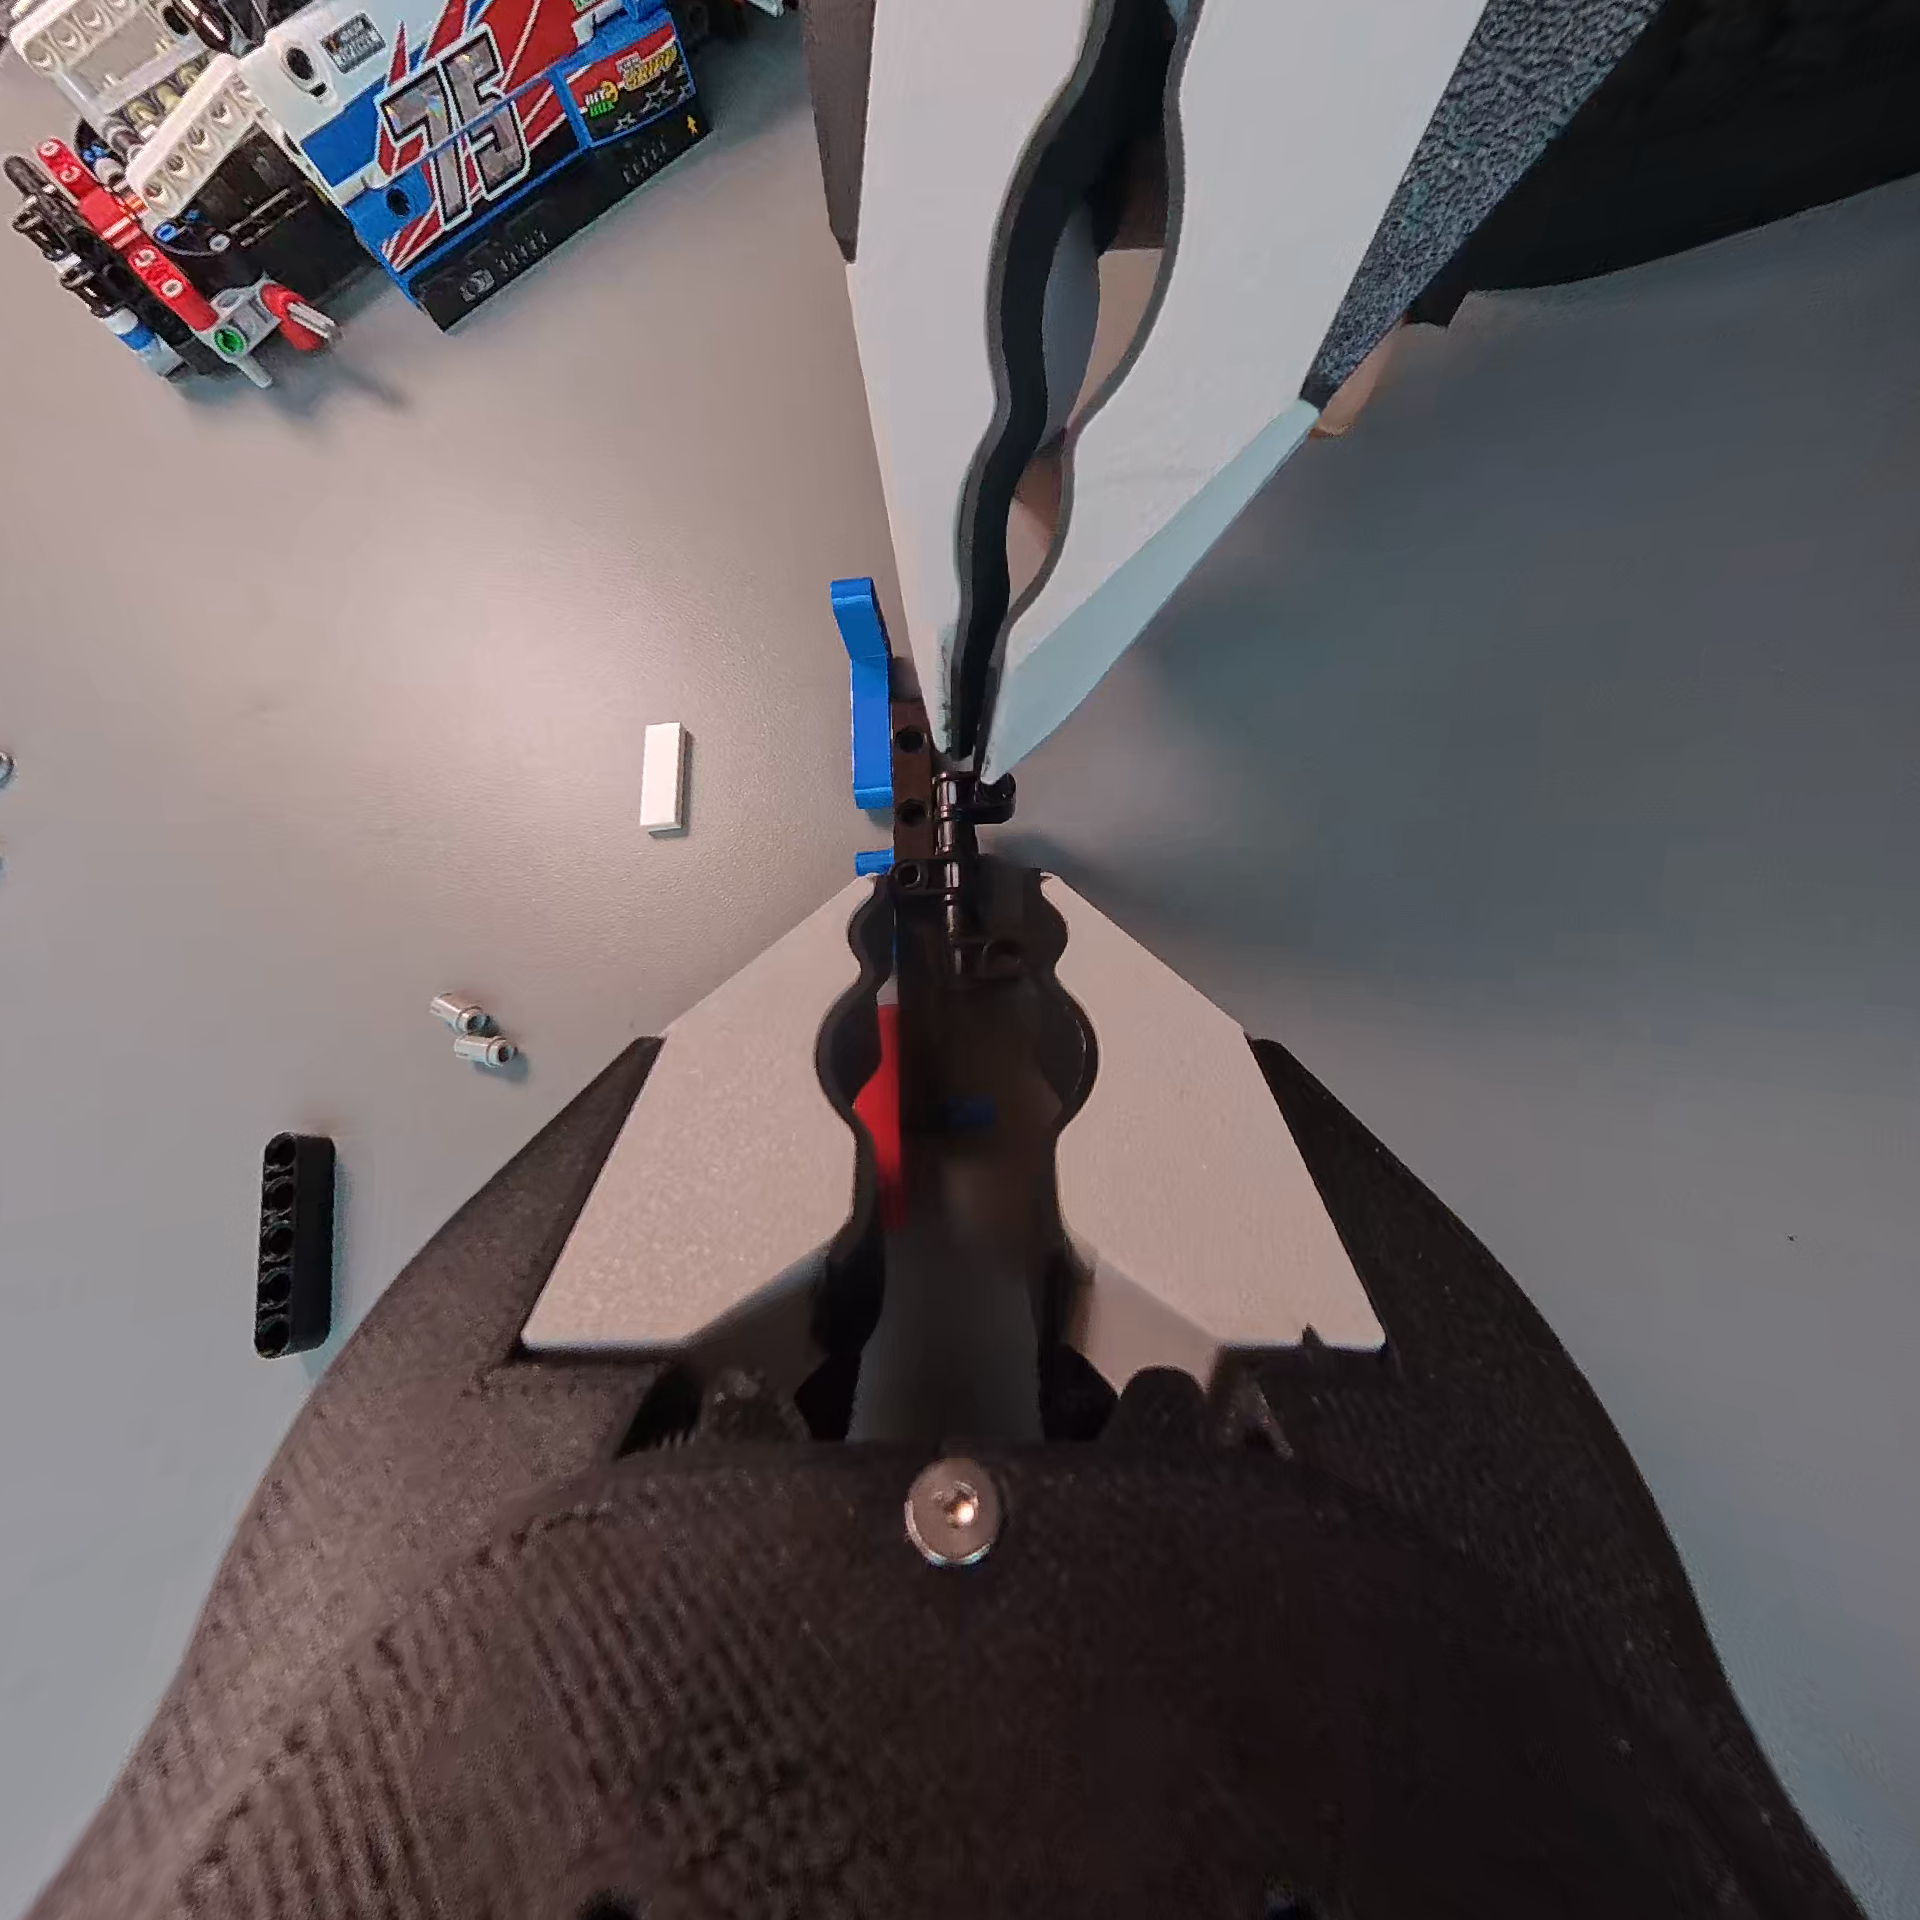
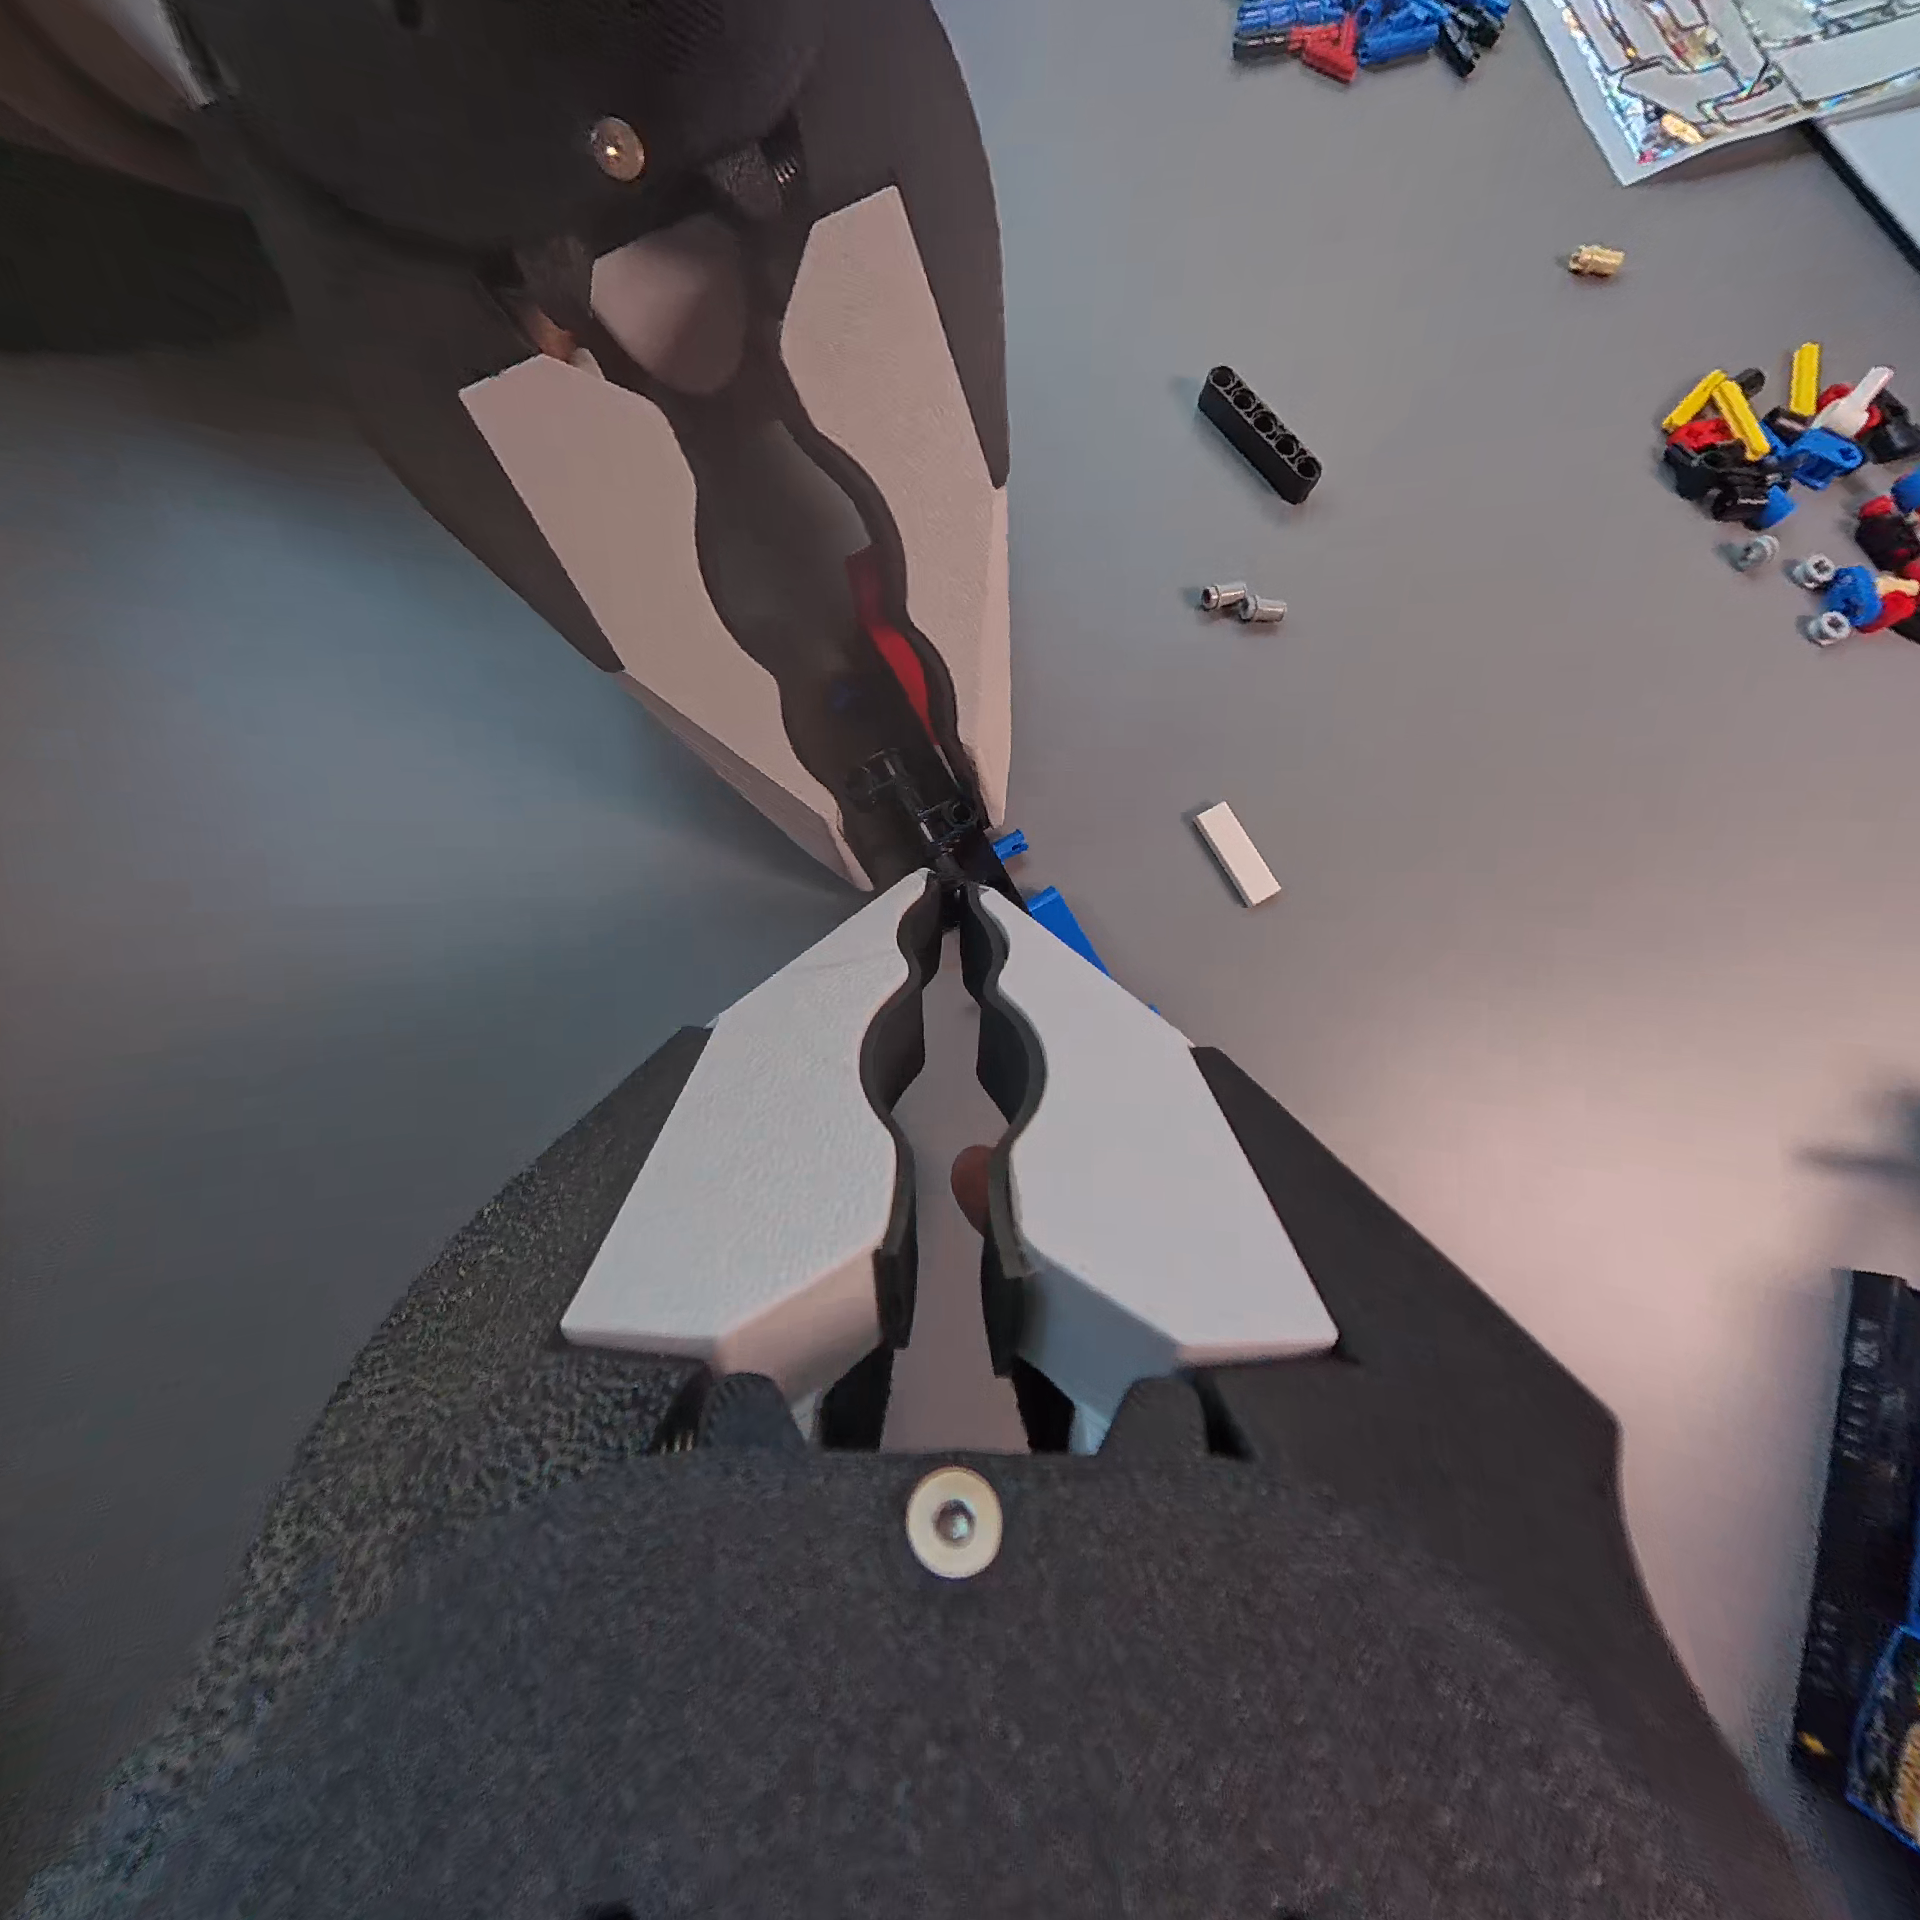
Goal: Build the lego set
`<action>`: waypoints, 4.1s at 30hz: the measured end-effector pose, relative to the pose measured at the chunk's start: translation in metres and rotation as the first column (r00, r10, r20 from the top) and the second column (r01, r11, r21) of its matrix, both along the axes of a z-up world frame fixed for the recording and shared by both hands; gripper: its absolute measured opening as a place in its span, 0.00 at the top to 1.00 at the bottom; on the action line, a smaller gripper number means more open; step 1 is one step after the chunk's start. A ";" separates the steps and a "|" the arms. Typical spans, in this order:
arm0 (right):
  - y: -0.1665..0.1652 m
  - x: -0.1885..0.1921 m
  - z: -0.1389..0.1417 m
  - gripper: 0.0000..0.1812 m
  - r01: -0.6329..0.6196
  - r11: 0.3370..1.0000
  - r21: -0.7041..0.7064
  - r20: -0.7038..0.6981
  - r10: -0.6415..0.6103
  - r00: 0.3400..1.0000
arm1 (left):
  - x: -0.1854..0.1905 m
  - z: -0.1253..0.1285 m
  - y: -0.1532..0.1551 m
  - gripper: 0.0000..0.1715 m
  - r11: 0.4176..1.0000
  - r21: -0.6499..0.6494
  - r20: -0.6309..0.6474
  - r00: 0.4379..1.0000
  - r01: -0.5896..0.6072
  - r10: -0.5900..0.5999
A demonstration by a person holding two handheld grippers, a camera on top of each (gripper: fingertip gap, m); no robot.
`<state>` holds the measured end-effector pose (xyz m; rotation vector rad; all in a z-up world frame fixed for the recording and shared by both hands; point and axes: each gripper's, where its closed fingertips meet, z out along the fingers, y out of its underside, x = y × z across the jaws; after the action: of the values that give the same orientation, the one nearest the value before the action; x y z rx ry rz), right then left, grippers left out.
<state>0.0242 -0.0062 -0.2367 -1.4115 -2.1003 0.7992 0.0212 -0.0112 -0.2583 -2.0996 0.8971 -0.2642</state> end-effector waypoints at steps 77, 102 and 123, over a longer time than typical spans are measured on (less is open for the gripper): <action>-0.001 -0.003 -0.012 0.99 -0.202 0.972 0.124 0.481 0.119 0.869 | -0.015 0.007 -0.008 0.78 1.000 -0.012 0.040 0.999 -0.001 0.002; 0.009 -0.027 -0.007 0.99 -0.113 0.990 0.084 0.521 0.053 0.852 | -0.035 -0.001 -0.007 0.81 0.985 -0.109 0.039 0.990 -0.133 0.138; 0.015 -0.026 -0.009 0.99 -0.088 0.996 0.029 0.268 0.078 0.960 | -0.035 -0.001 -0.001 0.86 0.994 -0.022 0.020 0.994 -0.104 0.104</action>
<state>-0.0023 0.0085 -0.2454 -1.4874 -2.3779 0.6218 -0.0142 -0.0125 -0.2591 -2.1511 0.7728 -0.2422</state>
